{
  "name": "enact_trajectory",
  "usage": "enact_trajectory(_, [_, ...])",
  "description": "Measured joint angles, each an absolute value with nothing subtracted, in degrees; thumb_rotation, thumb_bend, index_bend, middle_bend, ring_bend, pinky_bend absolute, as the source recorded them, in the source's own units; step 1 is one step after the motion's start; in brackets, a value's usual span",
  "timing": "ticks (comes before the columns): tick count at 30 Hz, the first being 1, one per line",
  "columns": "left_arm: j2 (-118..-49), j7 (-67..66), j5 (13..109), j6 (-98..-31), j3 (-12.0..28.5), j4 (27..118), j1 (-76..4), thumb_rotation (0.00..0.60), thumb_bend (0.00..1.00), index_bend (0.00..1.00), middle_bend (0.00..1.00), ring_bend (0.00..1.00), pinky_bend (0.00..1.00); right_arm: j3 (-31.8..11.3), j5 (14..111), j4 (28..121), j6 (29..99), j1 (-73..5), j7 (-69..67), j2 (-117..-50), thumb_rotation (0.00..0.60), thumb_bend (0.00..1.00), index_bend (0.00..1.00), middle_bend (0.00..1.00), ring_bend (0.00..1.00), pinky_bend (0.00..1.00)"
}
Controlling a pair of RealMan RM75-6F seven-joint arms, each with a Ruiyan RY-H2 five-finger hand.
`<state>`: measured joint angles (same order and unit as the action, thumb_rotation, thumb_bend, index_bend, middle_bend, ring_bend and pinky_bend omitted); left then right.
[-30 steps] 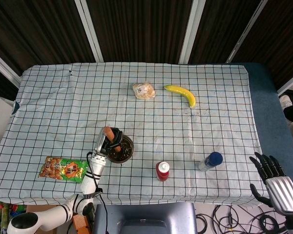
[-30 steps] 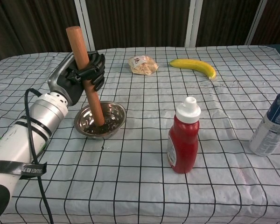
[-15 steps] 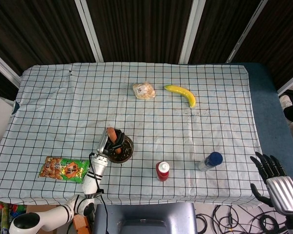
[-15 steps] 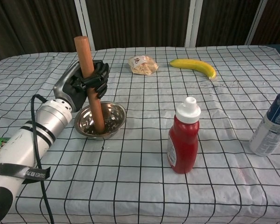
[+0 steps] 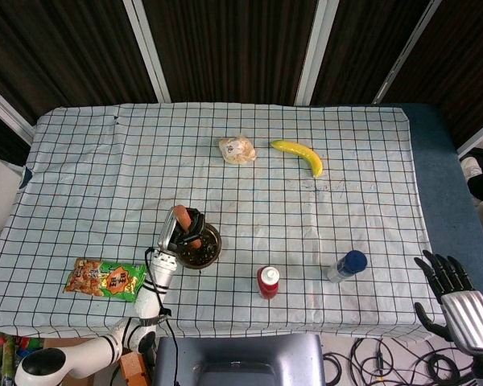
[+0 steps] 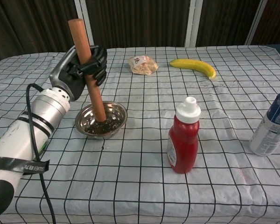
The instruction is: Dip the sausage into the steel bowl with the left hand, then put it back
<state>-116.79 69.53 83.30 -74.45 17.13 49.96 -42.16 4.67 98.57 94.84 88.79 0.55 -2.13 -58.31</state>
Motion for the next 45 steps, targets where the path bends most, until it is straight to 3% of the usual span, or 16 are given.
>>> enact_trajectory(8, [-104.92, 61.18, 85.42, -78.48, 17.01, 60.2, -39.54, 0.6, 0.99, 1.0, 1.0, 0.95, 1.0, 4.86, 98.88, 94.77, 89.12, 0.75, -2.52, -58.11, 0.6, 0.38, 0.0, 0.0, 0.0, 0.0])
enact_trajectory(15, [-96.88, 48.92, 86.97, -80.94, 13.86, 60.05, -35.18, 0.6, 0.96, 1.0, 1.0, 0.94, 1.0, 4.84, 98.66, 94.84, 88.59, 0.61, -2.25, -58.16, 0.6, 0.38, 0.0, 0.0, 0.0, 0.0])
enact_trajectory(22, [-97.8, 40.42, 87.73, -79.68, 8.48, 47.85, -31.8, 0.6, 0.95, 0.97, 1.0, 0.86, 1.0, 5.49, 99.43, 95.06, 87.89, 0.48, -1.66, -58.15, 0.6, 0.38, 0.0, 0.0, 0.0, 0.0])
enact_trajectory(32, [-107.09, 33.63, 90.83, -76.69, 1.89, 24.3, -30.8, 0.6, 0.93, 0.9, 1.0, 0.79, 0.99, 5.65, 99.77, 95.04, 88.09, 0.52, -2.02, -57.94, 0.6, 0.38, 0.0, 0.0, 0.0, 0.0])
enact_trajectory(34, [-108.41, 32.68, 91.46, -76.13, 0.87, 22.62, -30.78, 0.6, 0.88, 0.81, 0.95, 0.7, 0.92, 5.64, 99.77, 95.03, 88.1, 0.52, -2.08, -57.93, 0.6, 0.38, 0.0, 0.0, 0.0, 0.0])
enact_trajectory(36, [-109.02, 32.47, 91.74, -75.03, 0.37, 21.85, -30.77, 0.6, 0.76, 0.59, 0.75, 0.47, 0.69, 5.64, 99.82, 95.01, 88.15, 0.52, -2.2, -57.89, 0.6, 0.38, 0.0, 0.0, 0.0, 0.0])
enact_trajectory(38, [-109.6, 32.55, 91.98, -73.12, -0.27, 20.97, -30.85, 0.6, 0.66, 0.42, 0.55, 0.3, 0.46, 5.7, 100.03, 94.93, 88.22, 0.5, -2.4, -57.89, 0.6, 0.38, 0.0, 0.0, 0.0, 0.0])
enact_trajectory(39, [-109.81, 32.56, 92.11, -72.14, -0.6, 20.55, -30.92, 0.6, 0.63, 0.37, 0.49, 0.25, 0.4, 5.72, 100.08, 94.89, 88.28, 0.51, -2.45, -57.87, 0.6, 0.38, 0.0, 0.0, 0.0, 0.0])
enact_trajectory(45, [-110.2, 32.48, 92.21, -66.94, -2.01, 19.49, -31.12, 0.6, 0.45, 0.2, 0.32, 0.11, 0.25, 5.7, 100.09, 94.87, 88.73, 0.71, -2.68, -57.72, 0.6, 0.38, 0.0, 0.0, 0.0, 0.0])
